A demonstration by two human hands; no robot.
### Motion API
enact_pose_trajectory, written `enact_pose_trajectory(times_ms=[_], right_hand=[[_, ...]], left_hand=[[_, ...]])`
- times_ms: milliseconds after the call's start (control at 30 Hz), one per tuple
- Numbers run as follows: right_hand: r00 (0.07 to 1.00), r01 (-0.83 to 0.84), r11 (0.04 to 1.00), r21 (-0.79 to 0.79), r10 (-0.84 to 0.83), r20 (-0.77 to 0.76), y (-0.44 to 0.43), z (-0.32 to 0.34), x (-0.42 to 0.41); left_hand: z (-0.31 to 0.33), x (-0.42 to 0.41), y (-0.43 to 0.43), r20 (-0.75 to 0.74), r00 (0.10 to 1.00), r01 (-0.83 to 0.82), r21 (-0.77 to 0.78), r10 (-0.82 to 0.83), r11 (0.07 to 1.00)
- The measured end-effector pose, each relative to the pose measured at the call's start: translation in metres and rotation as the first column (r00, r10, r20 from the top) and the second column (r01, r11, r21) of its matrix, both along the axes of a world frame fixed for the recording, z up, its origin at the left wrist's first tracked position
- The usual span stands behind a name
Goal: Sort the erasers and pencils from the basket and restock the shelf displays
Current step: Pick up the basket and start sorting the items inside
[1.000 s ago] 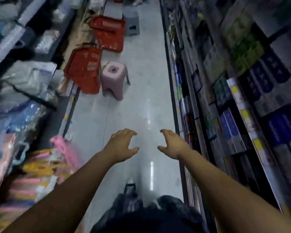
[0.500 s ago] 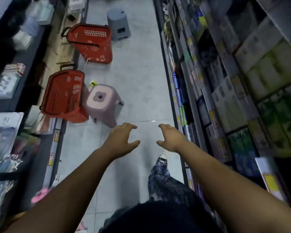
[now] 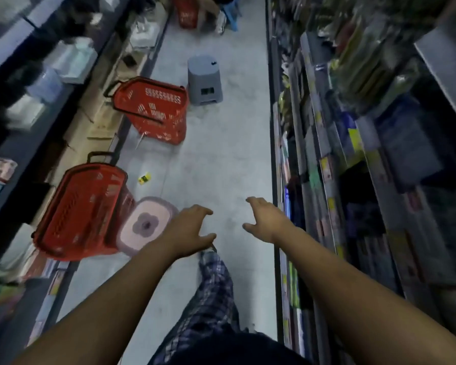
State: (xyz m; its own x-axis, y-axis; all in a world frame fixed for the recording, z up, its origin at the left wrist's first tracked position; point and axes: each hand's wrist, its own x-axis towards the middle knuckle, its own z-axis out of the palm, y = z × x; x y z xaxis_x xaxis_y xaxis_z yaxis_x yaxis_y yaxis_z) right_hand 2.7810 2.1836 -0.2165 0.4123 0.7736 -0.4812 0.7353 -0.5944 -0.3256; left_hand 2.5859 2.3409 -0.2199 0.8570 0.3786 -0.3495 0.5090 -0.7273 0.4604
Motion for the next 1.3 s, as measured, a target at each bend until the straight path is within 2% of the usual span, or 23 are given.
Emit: enact_pose_trajectory(times_ms=[167, 267, 433, 633, 833, 933, 1067, 1300], right_hand=[[0.995, 0.097, 0.995, -0.018, -0.097, -0.013, 0.114, 0.006, 0.104], [0.993, 0.116, 0.993, -0.007, -0.116, -0.020, 0.167, 0.013, 0.156], [0.990, 0.138, 0.990, -0.022, -0.138, -0.031, 0.261, 0.014, 0.256], [0.999, 0.041, 0.995, -0.088, -0.043, -0.023, 0.384, -0.018, 0.395], [0.999, -0.028, 0.994, -0.102, 0.025, -0.033, 0.508, -0.004, 0.539], [0.997, -0.071, 0.993, -0.099, 0.070, -0.013, 0.575, 0.004, 0.599], [0.991, -0.135, 0.988, -0.072, 0.134, -0.021, 0.669, 0.008, 0.662], [0.986, -0.163, 0.985, -0.048, 0.164, 0.018, 0.845, -0.003, 0.773]], left_hand=[[0.008, 0.112, 0.129, -0.065, 0.997, 0.035, -0.030, -0.037, 0.999], [0.021, 0.166, 0.197, -0.052, 0.996, 0.074, 0.007, -0.073, 0.997], [0.028, 0.269, 0.305, -0.013, 1.000, 0.016, 0.009, -0.016, 1.000], [-0.009, 0.388, 0.414, -0.030, 0.999, -0.016, -0.006, 0.016, 1.000], [-0.005, 0.496, 0.521, -0.130, 0.986, -0.108, -0.030, 0.103, 0.994], [0.004, 0.551, 0.576, -0.084, 0.978, -0.197, -0.045, 0.193, 0.979], [0.006, 0.618, 0.644, -0.035, 0.974, -0.224, -0.060, 0.222, 0.973], [-0.010, 0.726, 0.806, -0.067, 0.959, -0.281, -0.076, 0.277, 0.957]])
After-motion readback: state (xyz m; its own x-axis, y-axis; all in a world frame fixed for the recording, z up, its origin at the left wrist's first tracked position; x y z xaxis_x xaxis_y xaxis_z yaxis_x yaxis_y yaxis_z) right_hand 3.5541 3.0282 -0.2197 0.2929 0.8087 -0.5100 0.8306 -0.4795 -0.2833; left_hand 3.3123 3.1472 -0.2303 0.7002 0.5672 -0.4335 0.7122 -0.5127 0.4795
